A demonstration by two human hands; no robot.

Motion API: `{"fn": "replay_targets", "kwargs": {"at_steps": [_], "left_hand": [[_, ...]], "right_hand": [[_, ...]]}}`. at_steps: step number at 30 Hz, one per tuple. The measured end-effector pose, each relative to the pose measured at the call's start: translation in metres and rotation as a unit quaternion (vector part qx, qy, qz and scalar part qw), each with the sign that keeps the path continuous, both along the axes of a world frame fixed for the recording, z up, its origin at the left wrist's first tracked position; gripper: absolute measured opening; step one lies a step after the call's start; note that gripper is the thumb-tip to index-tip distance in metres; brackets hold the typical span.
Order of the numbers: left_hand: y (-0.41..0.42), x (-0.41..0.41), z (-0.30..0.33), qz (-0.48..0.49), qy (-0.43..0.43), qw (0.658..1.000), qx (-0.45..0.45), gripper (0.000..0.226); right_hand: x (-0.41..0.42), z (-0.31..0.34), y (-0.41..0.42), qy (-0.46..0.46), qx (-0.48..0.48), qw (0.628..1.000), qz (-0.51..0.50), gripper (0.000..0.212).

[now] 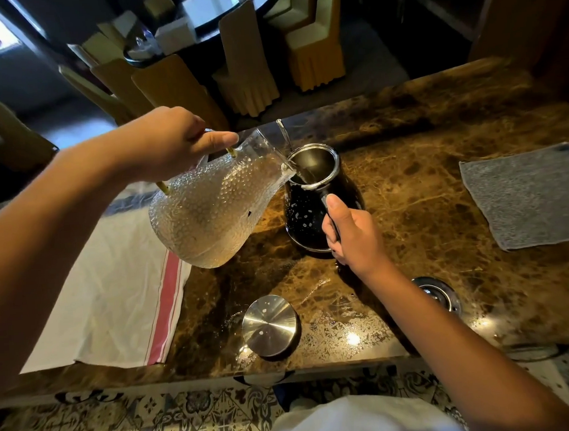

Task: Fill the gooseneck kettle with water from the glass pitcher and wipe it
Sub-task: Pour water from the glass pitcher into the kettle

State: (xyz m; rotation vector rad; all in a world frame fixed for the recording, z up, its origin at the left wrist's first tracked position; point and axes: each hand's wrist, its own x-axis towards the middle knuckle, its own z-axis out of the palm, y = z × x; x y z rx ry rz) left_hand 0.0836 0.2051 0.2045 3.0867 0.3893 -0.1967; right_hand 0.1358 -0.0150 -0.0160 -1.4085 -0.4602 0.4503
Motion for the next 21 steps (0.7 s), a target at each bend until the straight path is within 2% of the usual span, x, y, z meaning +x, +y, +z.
{"fn": "replay_targets", "kwargs": {"at_steps": [9,15,21], "left_hand": [[-0.0041,0.0003,0.0023,0.012,0.006,1.000,0.001,0.071],[-0.0071,-0.0029,0.0025,-0.021,0.006,0.999,0.025,0.086],[-0.0080,-0.0025,0.0040,-0.018,0.010,0.999,0.029,0.082]], "right_hand": [[-0.0002,-0.0005,0.0001,0.000,0.006,1.000,0.006,0.087],[-0.0005,-0.0006,0.0001,-0.001,0.007,1.000,0.007,0.088],[-0.0009,-0.0002,-0.0001,0.000,0.006,1.000,0.007,0.089]]}}
